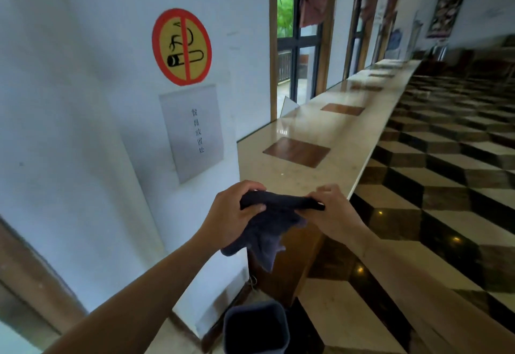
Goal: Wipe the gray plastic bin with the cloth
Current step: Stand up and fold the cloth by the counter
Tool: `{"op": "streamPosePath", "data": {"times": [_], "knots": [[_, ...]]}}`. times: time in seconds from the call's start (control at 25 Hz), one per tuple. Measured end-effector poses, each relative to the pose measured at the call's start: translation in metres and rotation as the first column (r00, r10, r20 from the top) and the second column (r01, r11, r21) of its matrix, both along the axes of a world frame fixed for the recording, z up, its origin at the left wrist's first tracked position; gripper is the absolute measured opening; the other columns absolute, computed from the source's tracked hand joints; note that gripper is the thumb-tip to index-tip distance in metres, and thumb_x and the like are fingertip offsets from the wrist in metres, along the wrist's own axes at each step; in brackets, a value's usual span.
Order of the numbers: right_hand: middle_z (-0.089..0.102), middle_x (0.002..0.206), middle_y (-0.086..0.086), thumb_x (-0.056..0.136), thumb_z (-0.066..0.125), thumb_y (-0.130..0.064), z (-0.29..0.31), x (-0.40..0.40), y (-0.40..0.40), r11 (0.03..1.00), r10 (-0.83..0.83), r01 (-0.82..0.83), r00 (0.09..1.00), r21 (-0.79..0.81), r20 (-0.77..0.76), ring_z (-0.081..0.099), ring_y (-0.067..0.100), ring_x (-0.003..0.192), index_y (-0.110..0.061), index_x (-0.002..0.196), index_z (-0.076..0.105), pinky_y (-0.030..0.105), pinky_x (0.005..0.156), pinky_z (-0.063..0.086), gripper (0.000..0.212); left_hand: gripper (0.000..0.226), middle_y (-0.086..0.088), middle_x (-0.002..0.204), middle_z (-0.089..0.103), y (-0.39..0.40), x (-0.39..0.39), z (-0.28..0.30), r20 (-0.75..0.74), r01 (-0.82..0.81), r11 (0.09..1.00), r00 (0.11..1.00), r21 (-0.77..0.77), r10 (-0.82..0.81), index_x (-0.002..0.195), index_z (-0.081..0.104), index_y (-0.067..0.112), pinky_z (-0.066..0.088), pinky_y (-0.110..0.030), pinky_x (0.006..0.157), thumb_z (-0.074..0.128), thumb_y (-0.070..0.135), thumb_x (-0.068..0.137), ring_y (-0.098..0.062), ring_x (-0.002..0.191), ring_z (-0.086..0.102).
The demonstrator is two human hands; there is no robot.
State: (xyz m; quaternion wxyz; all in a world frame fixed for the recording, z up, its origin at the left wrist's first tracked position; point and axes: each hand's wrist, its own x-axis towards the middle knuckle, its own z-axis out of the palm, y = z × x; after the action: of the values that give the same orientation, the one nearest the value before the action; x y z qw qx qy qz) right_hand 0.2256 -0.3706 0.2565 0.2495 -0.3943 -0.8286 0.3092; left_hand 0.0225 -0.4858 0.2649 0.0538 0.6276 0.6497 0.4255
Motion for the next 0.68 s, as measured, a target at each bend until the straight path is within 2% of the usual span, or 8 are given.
{"op": "streamPosePath", "data": {"times": [0.04,0.08,0.16,0.24,0.4,0.52,0.6,0.68], "knots": [[0.055,0.126,0.005,0.088,0.07,-0.024,0.011,0.001,-0.001,0.999,-0.02,0.022,0.999,0.03,-0.046,0.053,0.027,0.12,-0.025,0.096,0.071,0.038,0.099,0.044,0.008,0.026,0.026,0.099,0.065,-0.003,-0.001,0.007,0.04,-0.005,1.0,0.999,0.013,0.005,0.106,0.063,0.032,0.038,0.0,0.077,0.07,0.021,0.084,0.01,0.093,0.057],[0.06,0.122,0.002,0.087,0.071,-0.021,0.02,0.001,-0.003,0.999,-0.03,0.031,0.99,0.012,-0.135,0.055,0.026,0.119,-0.026,0.093,0.071,0.038,0.1,0.044,0.008,0.026,0.027,0.099,0.064,-0.007,-0.003,0.012,0.087,-0.01,1.0,0.996,0.028,0.007,0.106,0.063,0.032,0.039,0.0,0.076,0.071,0.021,0.084,0.009,0.094,0.057],[0.071,0.099,-0.001,0.086,0.07,-0.012,0.033,0.0,-0.01,0.996,-0.027,-0.003,0.94,-0.089,-0.34,0.066,0.024,0.101,-0.029,0.087,0.07,0.04,0.09,0.053,0.017,0.028,0.025,0.098,0.066,-0.013,-0.009,0.021,0.169,-0.009,0.997,0.986,0.077,-0.005,0.105,0.064,0.033,0.043,-0.003,0.074,0.073,0.018,0.083,0.004,0.094,0.059],[0.073,0.095,0.0,0.086,0.068,-0.006,0.039,-0.003,-0.013,0.991,-0.02,-0.043,0.891,-0.128,-0.454,0.068,0.021,0.094,-0.03,0.091,0.071,0.034,0.08,0.058,0.025,0.029,0.022,0.097,0.068,-0.017,-0.015,0.026,0.249,0.0,0.994,0.968,0.112,-0.028,0.102,0.067,0.033,0.045,-0.005,0.072,0.075,0.014,0.081,0.0,0.094,0.061],[0.072,0.097,-0.002,0.083,0.073,-0.005,0.046,-0.012,-0.01,0.992,-0.07,0.008,0.867,-0.125,-0.494,0.067,0.016,0.094,-0.029,0.09,0.071,0.029,0.076,0.057,0.025,0.021,0.014,0.09,0.073,-0.016,-0.033,0.028,0.452,0.023,0.996,0.89,0.088,-0.06,0.093,0.072,0.032,0.049,-0.012,0.067,0.074,0.014,0.081,-0.006,0.087,0.066],[0.074,0.089,-0.011,0.083,0.074,-0.01,0.05,-0.017,-0.004,0.99,-0.104,0.04,0.864,-0.138,-0.493,0.068,0.005,0.086,-0.036,0.086,0.074,0.019,0.07,0.054,0.027,0.017,0.009,0.092,0.074,-0.003,-0.044,0.028,0.489,0.04,0.995,0.868,0.092,-0.08,0.097,0.073,0.025,0.054,-0.023,0.075,0.07,0.014,0.085,-0.012,0.089,0.068],[0.074,0.088,-0.014,0.084,0.074,-0.011,0.052,-0.017,0.001,0.986,-0.15,0.085,0.839,-0.147,-0.523,0.068,0.004,0.085,-0.038,0.086,0.074,0.02,0.07,0.055,0.027,0.018,0.007,0.096,0.074,0.011,-0.045,0.032,0.489,0.073,0.993,0.865,0.093,-0.11,0.102,0.072,0.024,0.056,-0.028,0.081,0.067,0.014,0.088,-0.014,0.093,0.068],[0.074,0.088,-0.01,0.084,0.073,-0.012,0.057,-0.012,0.012,0.978,-0.206,0.156,0.815,-0.137,-0.541,0.068,0.009,0.088,-0.034,0.088,0.074,0.027,0.075,0.057,0.023,0.019,0.009,0.098,0.074,0.031,-0.043,0.037,0.482,0.103,0.989,0.864,0.105,-0.142,0.105,0.071,0.025,0.057,-0.027,0.081,0.065,0.016,0.09,-0.012,0.094,0.067]]}}
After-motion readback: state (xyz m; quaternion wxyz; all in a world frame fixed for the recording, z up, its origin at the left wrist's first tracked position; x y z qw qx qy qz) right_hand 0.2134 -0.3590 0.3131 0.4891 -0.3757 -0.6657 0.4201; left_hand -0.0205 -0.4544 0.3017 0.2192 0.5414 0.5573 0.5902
